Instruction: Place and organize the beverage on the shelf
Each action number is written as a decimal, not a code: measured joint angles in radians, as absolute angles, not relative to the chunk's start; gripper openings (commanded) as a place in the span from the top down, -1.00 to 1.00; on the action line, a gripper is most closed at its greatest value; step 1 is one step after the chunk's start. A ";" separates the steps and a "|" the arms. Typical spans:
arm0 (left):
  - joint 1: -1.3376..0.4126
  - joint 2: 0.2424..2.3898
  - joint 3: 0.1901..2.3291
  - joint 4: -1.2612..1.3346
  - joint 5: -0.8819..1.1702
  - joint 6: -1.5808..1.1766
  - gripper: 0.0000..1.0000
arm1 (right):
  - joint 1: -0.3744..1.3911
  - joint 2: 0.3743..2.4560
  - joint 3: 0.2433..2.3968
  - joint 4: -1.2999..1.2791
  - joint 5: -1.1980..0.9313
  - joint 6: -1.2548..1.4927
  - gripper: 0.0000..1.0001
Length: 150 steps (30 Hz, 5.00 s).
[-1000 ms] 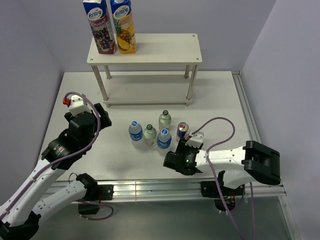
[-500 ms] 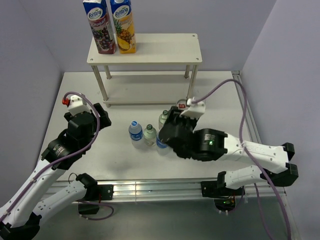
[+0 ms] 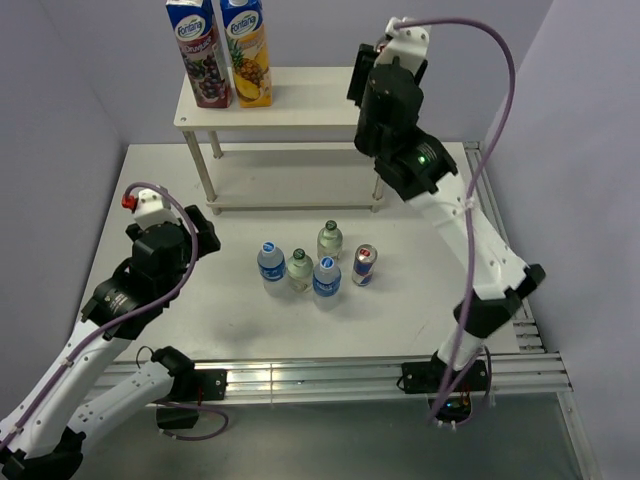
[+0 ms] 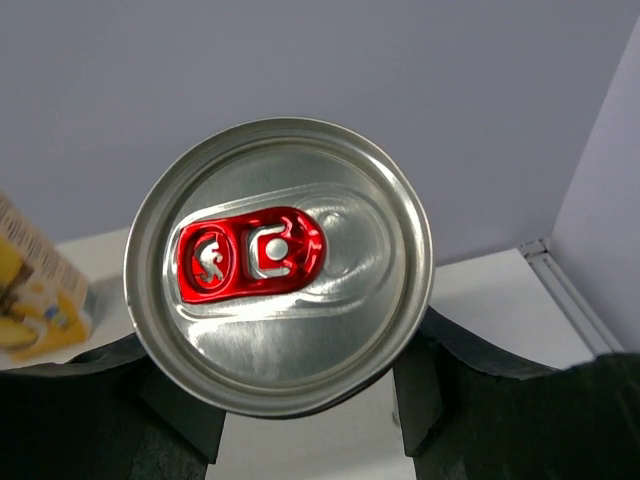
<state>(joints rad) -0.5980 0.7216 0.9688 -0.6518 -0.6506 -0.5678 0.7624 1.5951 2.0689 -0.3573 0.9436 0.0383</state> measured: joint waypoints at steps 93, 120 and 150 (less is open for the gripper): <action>-0.400 0.735 0.952 -0.602 -0.494 -0.535 -0.80 | 0.888 1.095 0.549 -0.126 0.613 0.701 -1.00; -0.394 0.736 0.952 -0.601 -0.493 -0.534 -0.80 | 0.916 1.267 1.073 -0.331 0.812 0.574 1.00; -0.384 0.724 0.950 -0.602 -0.493 -0.534 -0.82 | 0.638 2.019 2.435 -0.474 0.706 0.098 0.84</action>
<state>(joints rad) -0.3843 0.7238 0.9497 -0.6022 -0.4934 -0.5343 0.6376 2.0193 2.4348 -0.4740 0.7055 0.0982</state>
